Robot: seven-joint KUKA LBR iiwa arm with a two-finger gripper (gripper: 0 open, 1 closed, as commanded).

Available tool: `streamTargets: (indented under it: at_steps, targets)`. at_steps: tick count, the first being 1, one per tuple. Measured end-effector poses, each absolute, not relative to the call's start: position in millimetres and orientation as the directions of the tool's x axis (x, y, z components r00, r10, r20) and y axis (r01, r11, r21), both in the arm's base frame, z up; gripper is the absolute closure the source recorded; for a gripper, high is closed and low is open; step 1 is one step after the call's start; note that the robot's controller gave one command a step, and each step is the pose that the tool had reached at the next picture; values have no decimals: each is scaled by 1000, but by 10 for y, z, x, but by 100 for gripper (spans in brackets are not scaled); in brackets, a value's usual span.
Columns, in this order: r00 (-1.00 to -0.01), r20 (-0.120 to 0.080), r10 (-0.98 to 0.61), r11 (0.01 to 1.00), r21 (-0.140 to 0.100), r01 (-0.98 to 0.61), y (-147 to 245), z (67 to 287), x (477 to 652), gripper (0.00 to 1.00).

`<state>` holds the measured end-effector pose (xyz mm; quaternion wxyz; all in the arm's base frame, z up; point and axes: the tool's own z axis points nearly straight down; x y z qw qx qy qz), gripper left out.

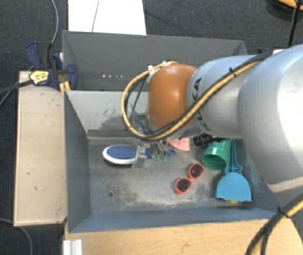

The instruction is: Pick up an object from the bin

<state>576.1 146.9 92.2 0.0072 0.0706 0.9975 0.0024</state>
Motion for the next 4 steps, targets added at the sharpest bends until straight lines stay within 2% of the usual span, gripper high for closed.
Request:
streamTargets:
  at_steps: [1,2,3,4]
  targets:
    - [-992,-14,126,992,6,126,1540,1807,5710,100]
    - [-992,-14,126,992,6,126,1540,1807,5710,100]
    - [-989,-14,150,989,6,150,1623,2653,5709,100]
    - [-989,-14,150,989,6,150,1622,2652,5709,100]
